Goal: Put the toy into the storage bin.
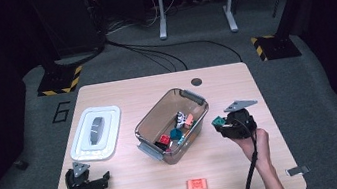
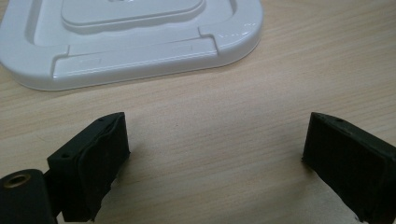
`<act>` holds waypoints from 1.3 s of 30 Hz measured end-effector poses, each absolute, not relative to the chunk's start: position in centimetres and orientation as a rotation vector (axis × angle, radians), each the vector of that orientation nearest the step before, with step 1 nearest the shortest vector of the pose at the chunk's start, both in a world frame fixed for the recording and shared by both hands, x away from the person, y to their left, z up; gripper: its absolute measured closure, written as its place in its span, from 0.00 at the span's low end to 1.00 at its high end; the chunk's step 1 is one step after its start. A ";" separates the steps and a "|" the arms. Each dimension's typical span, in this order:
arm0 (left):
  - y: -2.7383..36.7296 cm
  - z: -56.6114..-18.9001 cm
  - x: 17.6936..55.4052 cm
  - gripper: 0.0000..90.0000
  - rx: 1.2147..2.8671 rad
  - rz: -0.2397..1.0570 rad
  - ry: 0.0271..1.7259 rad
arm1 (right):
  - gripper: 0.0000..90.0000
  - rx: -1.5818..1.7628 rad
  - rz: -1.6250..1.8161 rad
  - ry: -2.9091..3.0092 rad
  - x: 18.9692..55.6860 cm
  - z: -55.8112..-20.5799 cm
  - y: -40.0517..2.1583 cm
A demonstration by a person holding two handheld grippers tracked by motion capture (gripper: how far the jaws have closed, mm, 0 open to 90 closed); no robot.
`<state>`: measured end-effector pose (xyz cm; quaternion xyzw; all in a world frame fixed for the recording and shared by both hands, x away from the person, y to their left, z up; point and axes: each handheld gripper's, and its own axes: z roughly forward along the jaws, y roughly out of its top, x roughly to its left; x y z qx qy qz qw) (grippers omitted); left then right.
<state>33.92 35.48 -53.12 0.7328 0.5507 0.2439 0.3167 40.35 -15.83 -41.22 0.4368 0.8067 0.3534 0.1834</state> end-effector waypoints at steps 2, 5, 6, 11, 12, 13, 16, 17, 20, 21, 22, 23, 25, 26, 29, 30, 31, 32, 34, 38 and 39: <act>35.5 -53.1 33.9 0.08 1.936 0.639 1.451 | 0.65 1.235 0.994 2.262 40.8 -40.6 -15.9; 35.5 -53.1 33.9 0.08 1.936 0.637 1.452 | 0.65 1.255 0.985 2.250 41.2 -39.9 -15.9; 35.5 -53.1 33.9 0.08 1.936 0.637 1.452 | 0.65 1.250 0.986 2.247 41.4 -39.8 -16.0; 35.5 -53.1 33.9 0.08 1.930 0.643 1.450 | 0.65 1.244 0.981 2.228 42.3 -38.8 -16.1; 35.5 -53.1 33.9 0.08 1.929 0.642 1.450 | 0.65 1.248 0.977 2.230 42.3 -38.6 -16.1; 35.5 -53.1 33.9 0.08 1.929 0.642 1.450 | 0.65 1.248 0.977 2.230 42.3 -38.6 -16.1; 35.5 -53.1 33.9 0.08 1.931 0.642 1.449 | 0.65 1.244 0.975 2.222 43.0 -37.9 -15.9; 35.5 -53.1 33.9 0.08 1.931 0.643 1.449 | 0.65 1.237 0.974 2.220 43.1 -37.7 -15.9; 35.5 -53.1 33.9 0.08 1.924 0.640 1.454 | 0.65 1.234 0.971 2.211 43.6 -37.1 -15.7; 35.5 -53.1 33.9 0.08 1.928 0.643 1.449 | 0.65 1.238 0.970 2.211 43.8 -36.9 -15.7; 35.5 -53.1 33.9 0.08 1.931 0.641 1.449 | 0.65 1.236 0.974 2.209 43.9 -36.7 -15.7; 35.5 -53.1 33.9 0.08 1.931 0.643 1.449 | 0.65 1.240 0.976 2.204 44.0 -36.6 -15.6; 35.5 -53.1 33.9 0.08 1.930 0.641 1.450 | 0.65 1.234 0.982 2.200 44.2 -36.1 -15.5; 35.5 -53.1 33.9 0.08 1.930 0.641 1.450 | 0.65 1.226 0.986 2.200 44.2 -35.9 -15.4; 35.5 -53.1 33.9 0.08 1.930 0.641 1.449 | 0.65 1.209 0.992 2.204 44.3 -35.5 -15.2; 35.5 -53.1 33.9 0.08 1.929 0.641 1.451 | 0.65 1.201 0.999 2.204 44.4 -35.0 -14.7; 35.5 -53.1 33.9 0.08 1.929 0.642 1.451 | 0.65 1.191 1.001 2.206 44.4 -34.9 -14.4; 35.5 -53.1 33.9 0.08 1.925 0.638 1.454 | 0.65 1.186 1.002 2.209 44.4 -34.8 -14.3; 35.5 -53.1 33.9 0.08 1.931 0.642 1.450 | 0.65 1.176 1.014 2.216 44.5 -34.6 -13.9; 35.5 -53.1 33.9 0.08 1.928 0.641 1.451 | 0.65 1.139 1.032 2.242 44.6 -34.3 -12.9; 35.5 -53.1 33.9 0.08 1.930 0.642 1.450 | 0.65 1.140 1.036 2.245 44.6 -34.2 -12.6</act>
